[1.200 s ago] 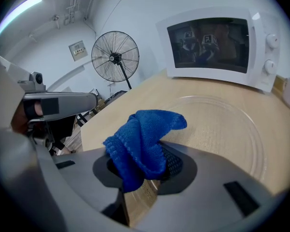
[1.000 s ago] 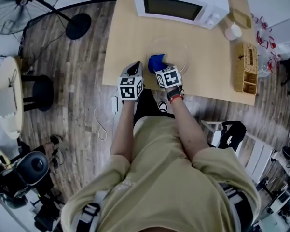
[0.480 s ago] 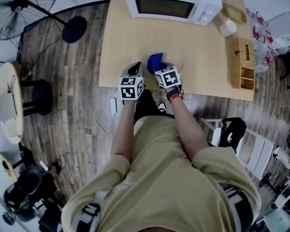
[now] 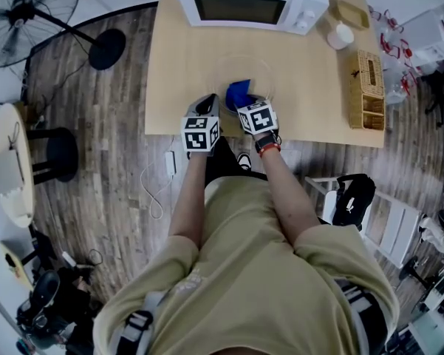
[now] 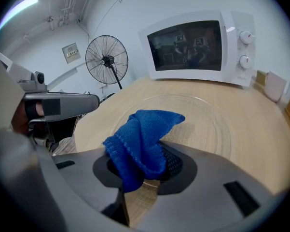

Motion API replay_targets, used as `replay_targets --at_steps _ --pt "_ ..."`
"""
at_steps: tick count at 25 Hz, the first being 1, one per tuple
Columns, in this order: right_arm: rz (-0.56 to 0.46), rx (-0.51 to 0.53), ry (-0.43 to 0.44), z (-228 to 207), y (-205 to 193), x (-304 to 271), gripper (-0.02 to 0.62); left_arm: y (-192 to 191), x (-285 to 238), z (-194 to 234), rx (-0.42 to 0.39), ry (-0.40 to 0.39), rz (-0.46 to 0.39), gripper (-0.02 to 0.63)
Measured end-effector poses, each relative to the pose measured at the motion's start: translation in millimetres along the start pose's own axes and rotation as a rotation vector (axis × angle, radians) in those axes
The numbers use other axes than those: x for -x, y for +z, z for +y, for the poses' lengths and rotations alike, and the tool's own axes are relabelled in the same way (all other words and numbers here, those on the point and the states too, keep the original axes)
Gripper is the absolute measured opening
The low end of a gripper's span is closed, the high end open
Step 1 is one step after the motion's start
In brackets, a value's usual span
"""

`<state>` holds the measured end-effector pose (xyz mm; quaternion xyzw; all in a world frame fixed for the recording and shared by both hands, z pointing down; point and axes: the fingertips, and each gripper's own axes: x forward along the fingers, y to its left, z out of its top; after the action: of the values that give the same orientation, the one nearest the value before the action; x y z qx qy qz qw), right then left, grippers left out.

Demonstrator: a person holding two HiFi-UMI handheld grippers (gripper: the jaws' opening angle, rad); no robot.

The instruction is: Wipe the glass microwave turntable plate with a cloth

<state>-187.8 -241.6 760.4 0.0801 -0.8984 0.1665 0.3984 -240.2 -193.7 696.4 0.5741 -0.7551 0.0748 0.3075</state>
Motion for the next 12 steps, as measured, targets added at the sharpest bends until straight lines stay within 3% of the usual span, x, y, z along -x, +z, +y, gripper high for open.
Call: replay_targets --at_steps 12 --pt "-0.001 -0.032 -0.041 -26 -10 18 0.133 1 -13 -24 -0.017 -0.038 0.006 0.018"
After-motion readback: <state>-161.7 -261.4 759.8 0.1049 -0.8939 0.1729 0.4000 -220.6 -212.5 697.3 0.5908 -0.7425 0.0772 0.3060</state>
